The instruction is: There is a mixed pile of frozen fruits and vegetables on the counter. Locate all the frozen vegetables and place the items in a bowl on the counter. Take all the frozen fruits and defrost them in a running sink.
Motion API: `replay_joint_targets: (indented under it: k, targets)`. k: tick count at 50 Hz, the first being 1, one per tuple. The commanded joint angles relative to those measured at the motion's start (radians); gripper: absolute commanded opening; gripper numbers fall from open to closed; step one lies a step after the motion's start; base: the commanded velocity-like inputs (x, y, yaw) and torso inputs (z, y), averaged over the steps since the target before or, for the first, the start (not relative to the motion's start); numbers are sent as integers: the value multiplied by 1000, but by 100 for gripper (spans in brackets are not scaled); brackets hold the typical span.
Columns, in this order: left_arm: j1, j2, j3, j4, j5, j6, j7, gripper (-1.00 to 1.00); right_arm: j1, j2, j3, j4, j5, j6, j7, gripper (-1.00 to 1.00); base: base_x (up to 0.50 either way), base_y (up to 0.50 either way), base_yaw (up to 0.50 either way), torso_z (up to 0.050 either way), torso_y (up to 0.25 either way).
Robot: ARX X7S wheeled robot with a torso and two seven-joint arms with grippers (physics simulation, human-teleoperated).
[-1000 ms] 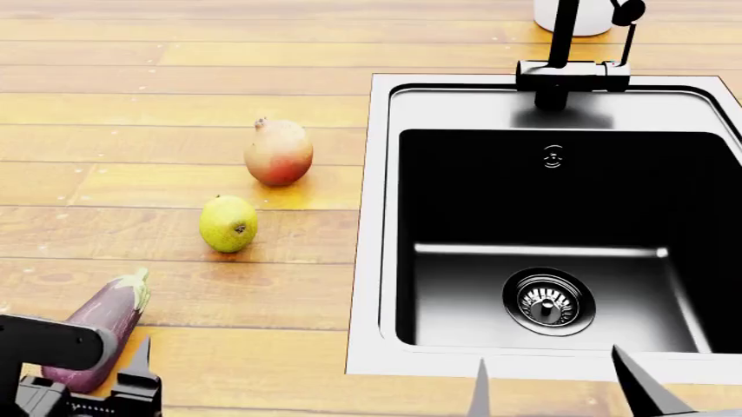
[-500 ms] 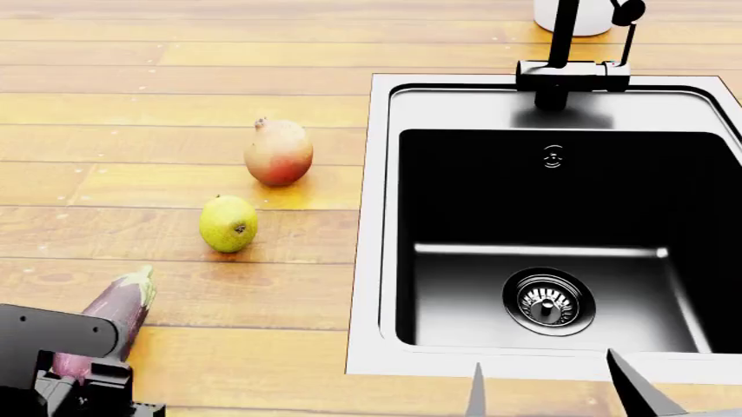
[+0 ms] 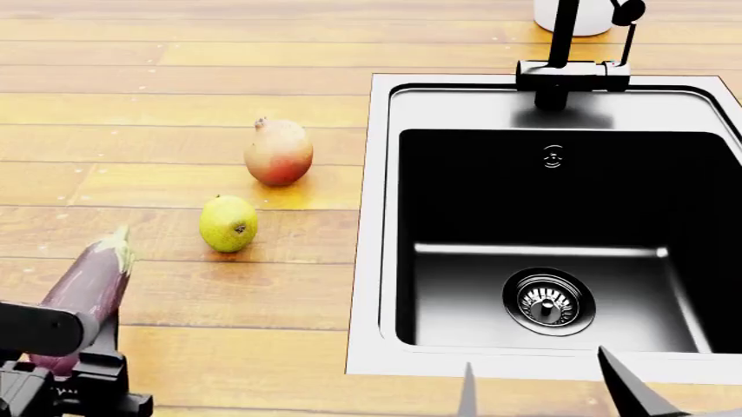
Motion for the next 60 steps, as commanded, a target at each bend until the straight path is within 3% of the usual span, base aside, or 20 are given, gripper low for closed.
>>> replay_joint_targets:
  k: [1,13,33,60]
  targets:
    - [63,16,-131,201,-73,-34,-18,-100,6,-23,23,-22,-30,-23,-23,100,0,0,0,0,0]
    - [91,6,-178,225,-104,-12,-3,-100,13,-3,48,-58,-39,-23,34,100,0,0,0,0,0]
    - [81,-15,-237,246,-157,-37,-14,-100,23,7,5,-62,-43,-26,57,100,0,-500,0,0,0]
    - [84,-29,-224,247,-171,-24,-25,-100,-3,40,42,-59,-7,-78,84,100,0,-500,0,0,0]
